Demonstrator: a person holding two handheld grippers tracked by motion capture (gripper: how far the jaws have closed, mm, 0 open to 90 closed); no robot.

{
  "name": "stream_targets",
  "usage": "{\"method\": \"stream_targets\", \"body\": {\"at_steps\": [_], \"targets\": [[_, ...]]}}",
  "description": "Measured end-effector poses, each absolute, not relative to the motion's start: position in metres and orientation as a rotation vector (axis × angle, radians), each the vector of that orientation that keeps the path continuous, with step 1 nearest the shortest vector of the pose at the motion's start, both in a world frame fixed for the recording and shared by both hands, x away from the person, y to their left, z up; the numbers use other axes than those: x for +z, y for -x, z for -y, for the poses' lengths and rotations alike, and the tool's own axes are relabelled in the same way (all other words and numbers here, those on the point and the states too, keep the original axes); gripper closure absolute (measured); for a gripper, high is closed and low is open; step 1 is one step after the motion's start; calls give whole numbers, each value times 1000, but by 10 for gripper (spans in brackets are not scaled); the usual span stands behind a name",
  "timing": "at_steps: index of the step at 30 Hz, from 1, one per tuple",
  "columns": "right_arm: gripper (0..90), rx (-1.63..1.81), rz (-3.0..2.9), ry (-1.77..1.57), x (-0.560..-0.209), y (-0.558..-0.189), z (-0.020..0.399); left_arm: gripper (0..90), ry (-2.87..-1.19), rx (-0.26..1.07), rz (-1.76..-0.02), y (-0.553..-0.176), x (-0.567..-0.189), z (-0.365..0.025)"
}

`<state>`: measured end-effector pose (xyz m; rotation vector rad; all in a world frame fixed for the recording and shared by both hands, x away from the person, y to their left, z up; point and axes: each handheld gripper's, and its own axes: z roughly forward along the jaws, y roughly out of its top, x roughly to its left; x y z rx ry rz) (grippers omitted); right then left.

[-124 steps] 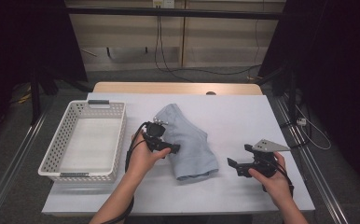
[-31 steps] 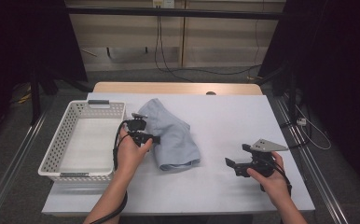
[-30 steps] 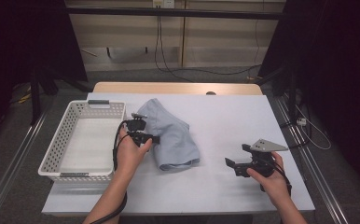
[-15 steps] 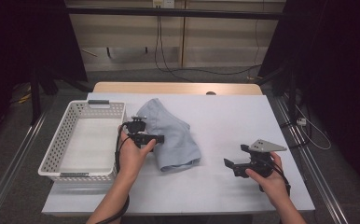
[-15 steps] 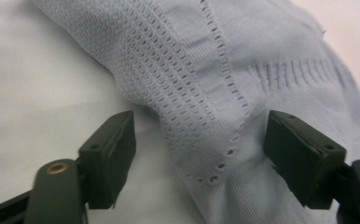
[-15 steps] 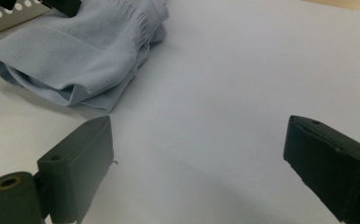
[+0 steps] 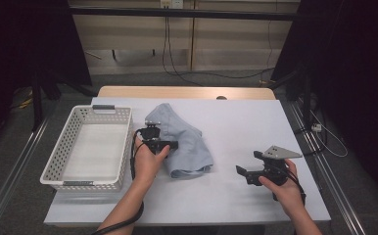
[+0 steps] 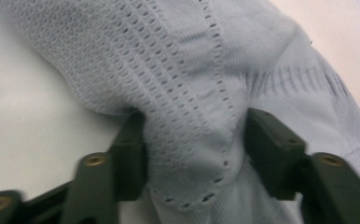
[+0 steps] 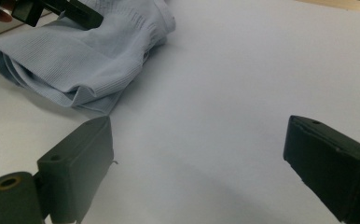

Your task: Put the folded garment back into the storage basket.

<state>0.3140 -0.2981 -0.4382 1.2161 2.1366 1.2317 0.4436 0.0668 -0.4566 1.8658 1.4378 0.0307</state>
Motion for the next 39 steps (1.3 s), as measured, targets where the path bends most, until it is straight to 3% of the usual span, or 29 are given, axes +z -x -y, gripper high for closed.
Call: {"method": "stream_targets", "body": {"at_steps": [5,10,12,17,19,22,29,39], "targets": [[82,1230,-2140,-1219,-439,-314,298,667,-1861,-4,-1437,-450,-453,-72],[82,1231,-2138,-1220,-439,-314,298,674,-1863,47,-1448,-460,-442,-77],[82,1231,-2139,-1215,-439,-313,298,642,-1852,37,-1468,-464,-443,-79],[83,1227,-2137,-1220,-439,-314,298,357,-1797,-8,-1484,-462,-458,-75],[83,1225,-2137,-1219,-439,-314,298,354,-1816,28,-1469,-460,-458,-71],[83,1225,-2139,-1211,-438,-313,297,405,-1801,36,-1489,-460,-458,-64],[83,1222,-2148,-1207,-439,-314,295,699,-1809,15,-1492,-463,-455,-58],[82,1232,-2129,-1213,-437,-312,298,732,-1835,-7,-1463,-468,-428,-66]]}}
